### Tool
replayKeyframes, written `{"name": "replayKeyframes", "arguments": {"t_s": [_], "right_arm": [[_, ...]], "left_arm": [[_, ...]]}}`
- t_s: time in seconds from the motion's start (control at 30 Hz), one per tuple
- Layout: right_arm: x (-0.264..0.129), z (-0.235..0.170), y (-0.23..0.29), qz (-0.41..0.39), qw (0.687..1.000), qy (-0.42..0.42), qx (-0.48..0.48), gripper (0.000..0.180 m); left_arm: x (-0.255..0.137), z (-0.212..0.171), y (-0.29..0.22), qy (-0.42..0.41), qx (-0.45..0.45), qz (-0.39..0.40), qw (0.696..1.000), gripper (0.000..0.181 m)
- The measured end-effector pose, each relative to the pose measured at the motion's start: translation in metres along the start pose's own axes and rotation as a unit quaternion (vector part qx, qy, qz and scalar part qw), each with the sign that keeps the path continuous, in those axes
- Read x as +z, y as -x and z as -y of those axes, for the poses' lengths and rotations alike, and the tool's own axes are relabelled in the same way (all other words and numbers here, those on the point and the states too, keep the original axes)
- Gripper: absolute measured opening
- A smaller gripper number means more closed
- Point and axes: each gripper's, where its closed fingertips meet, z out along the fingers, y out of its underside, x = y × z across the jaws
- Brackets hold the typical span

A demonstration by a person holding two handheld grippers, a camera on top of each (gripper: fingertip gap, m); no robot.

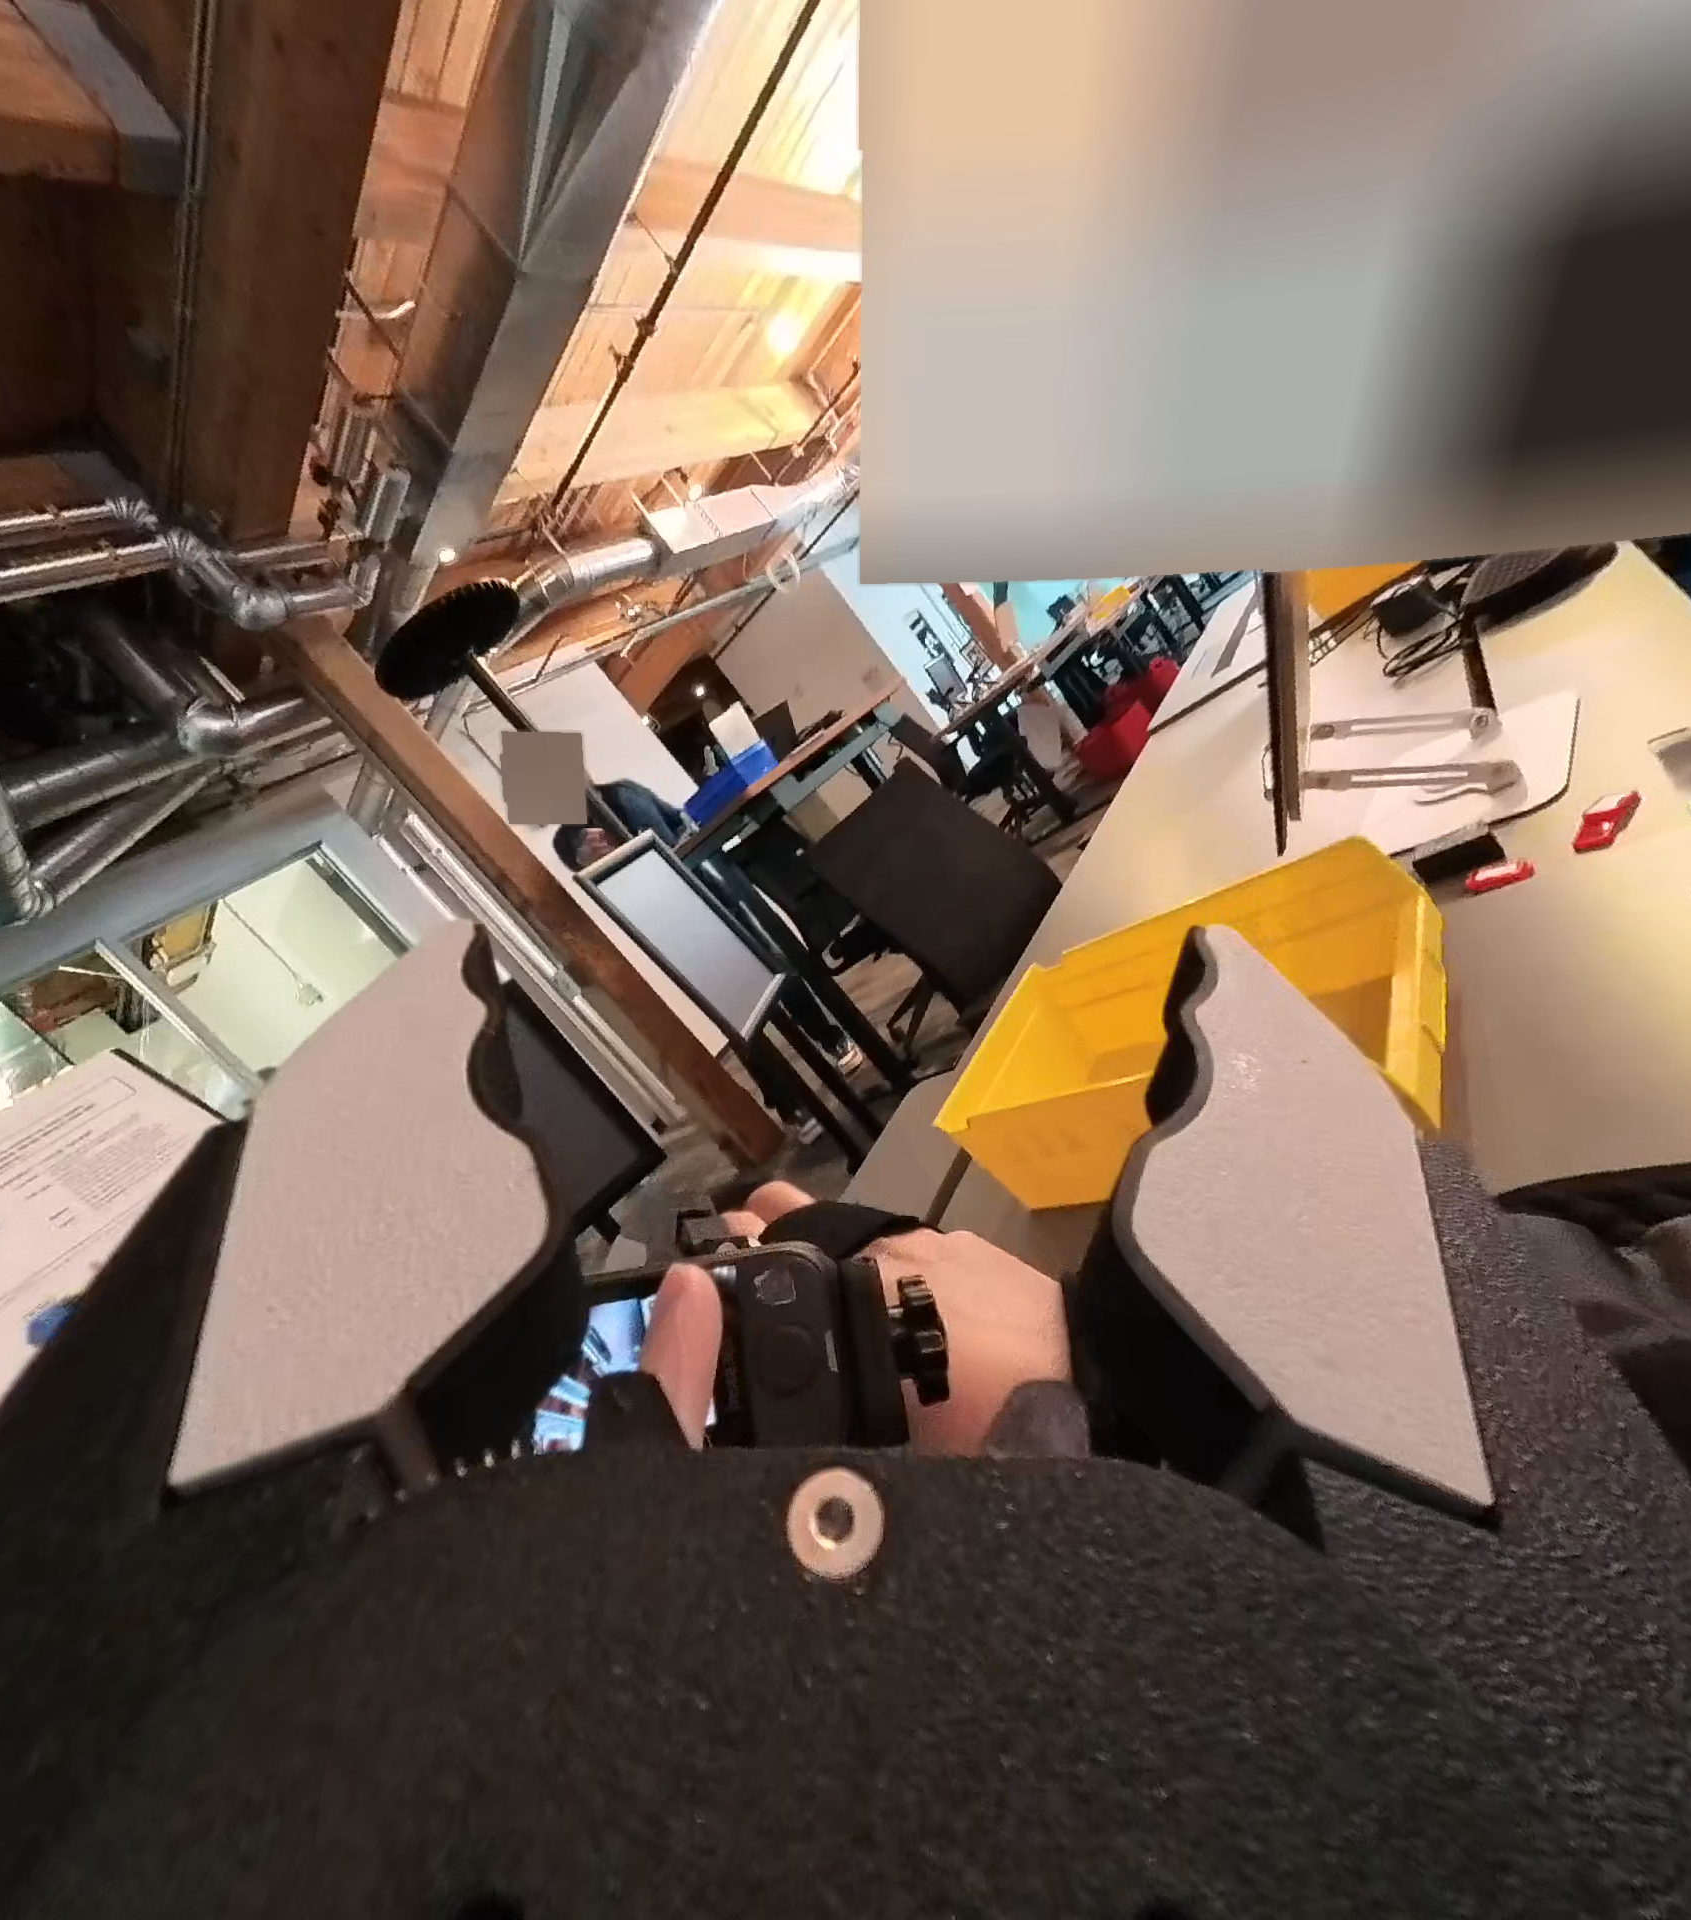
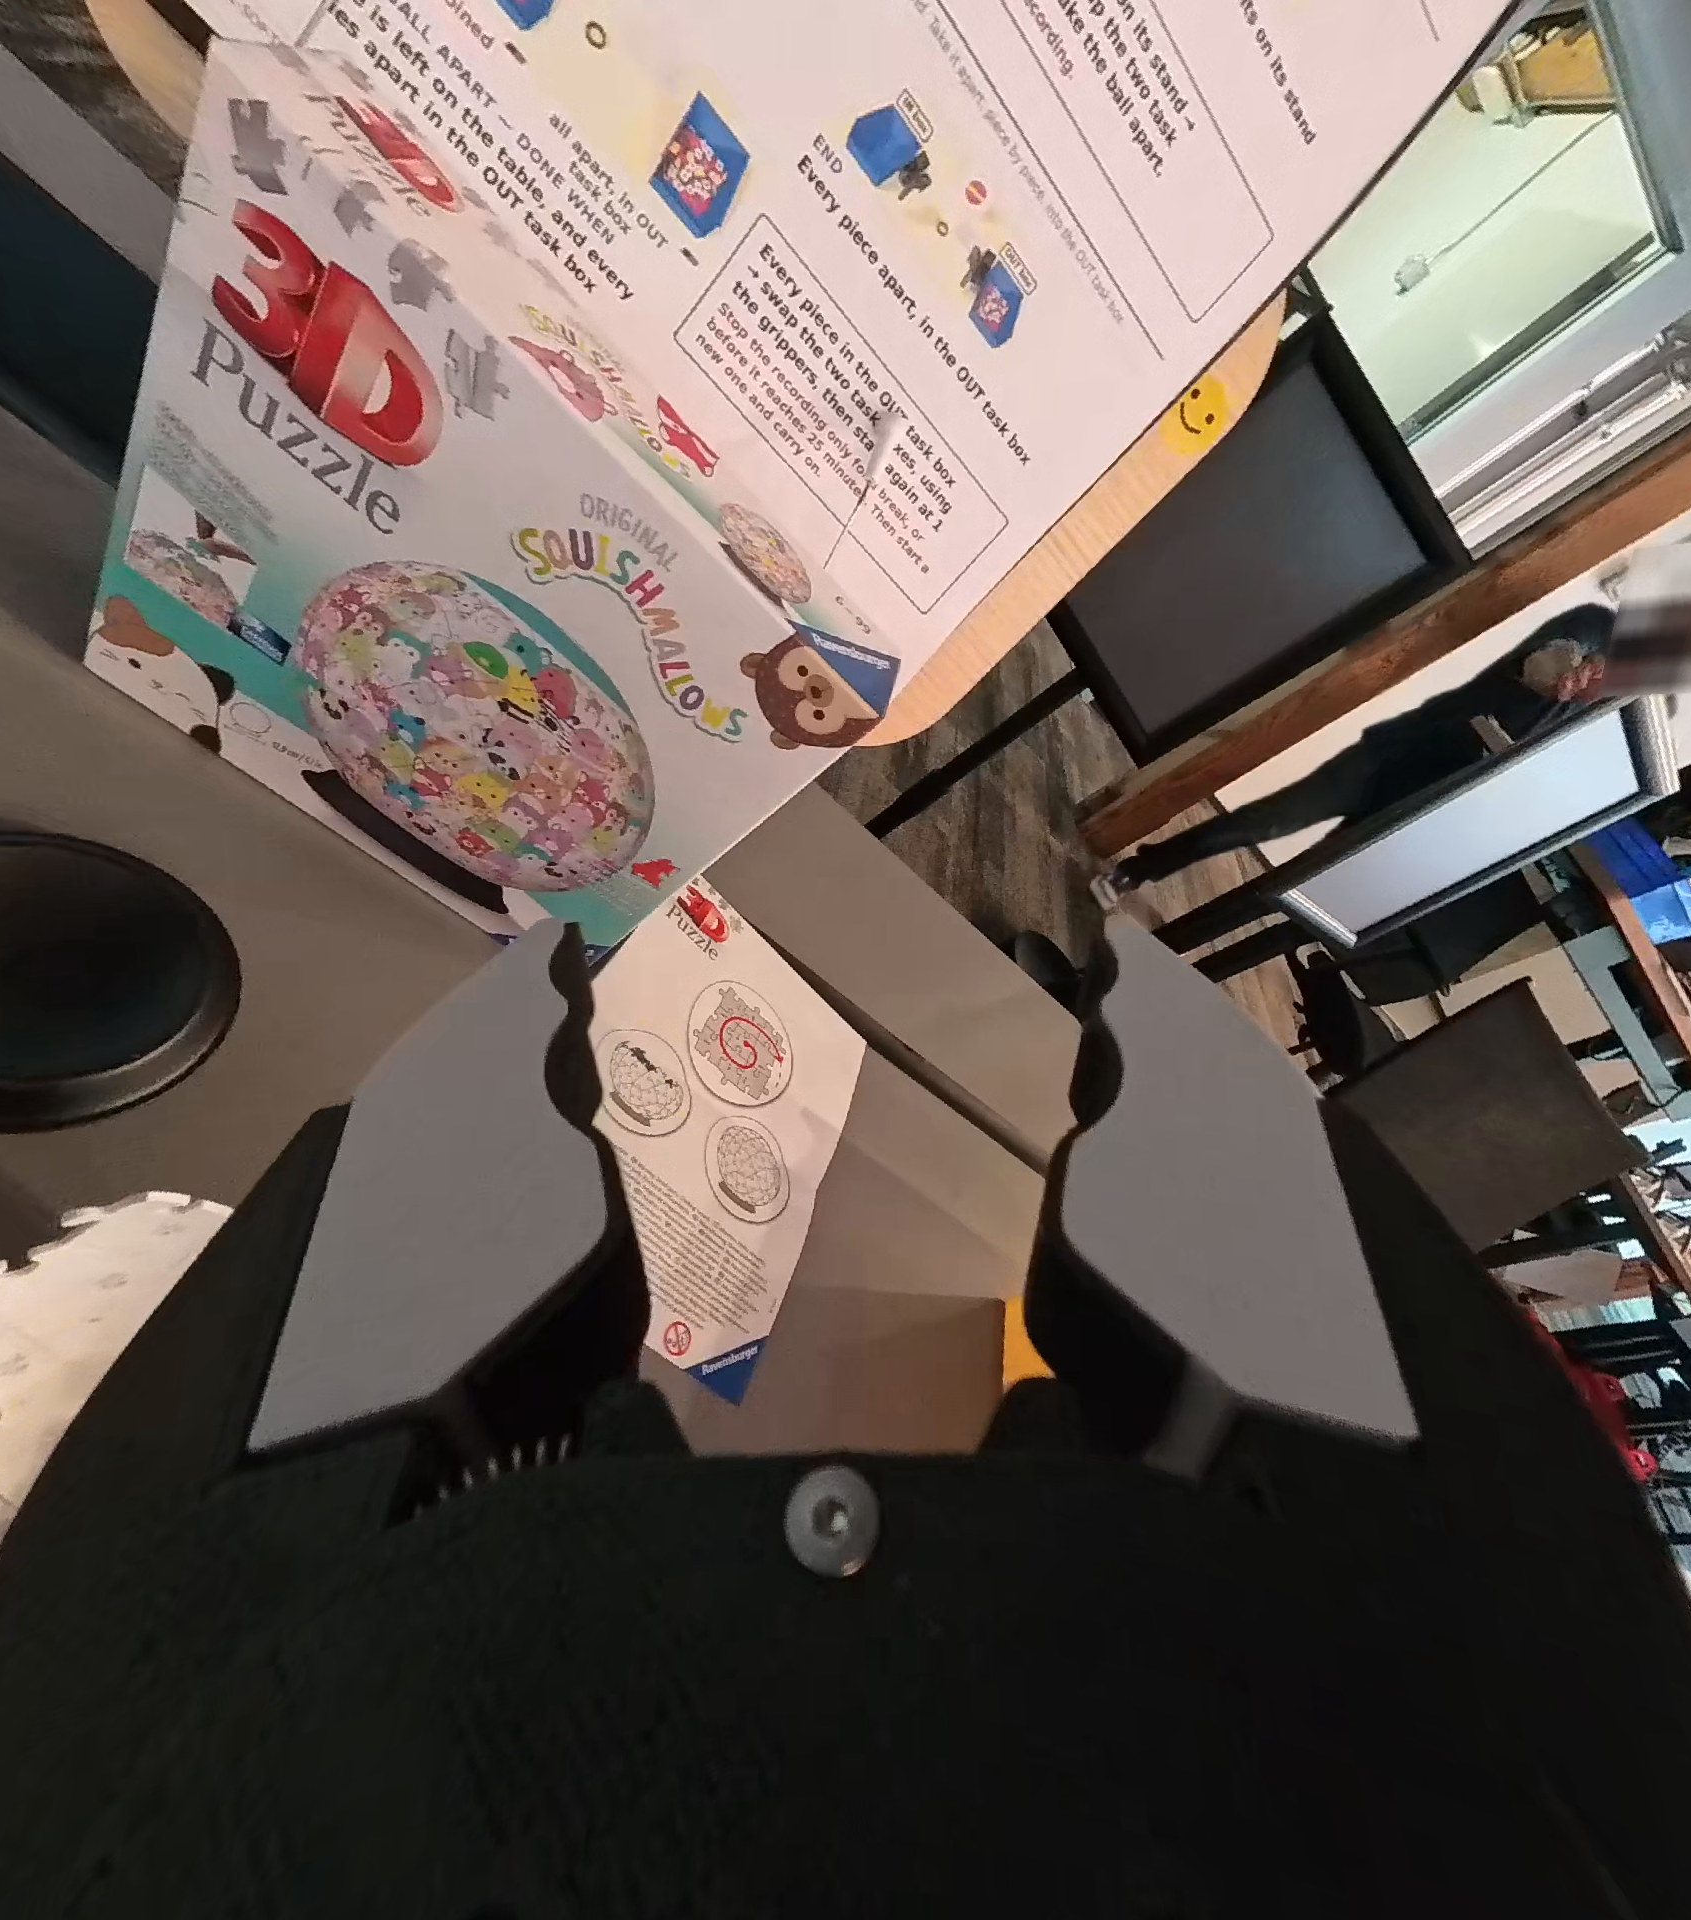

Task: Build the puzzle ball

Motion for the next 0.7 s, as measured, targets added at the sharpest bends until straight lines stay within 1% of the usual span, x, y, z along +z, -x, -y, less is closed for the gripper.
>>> {"name": "replayKeyframes", "arguments": {"t_s": [0.3, 0.7], "right_arm": [[-0.002, 0.004, 0.005, 0.009, 1.000, -0.006, -0.009, 0.091], [0.000, 0.004, 0.015, 0.024, 0.999, -0.005, -0.020, 0.091]], "left_arm": [[0.007, -0.018, 0.003, 0.022, 0.010, 0.010, 1.000, 0.119], [-0.002, -0.004, 0.014, -0.001, 0.032, 0.036, 0.999, 0.116]]}}
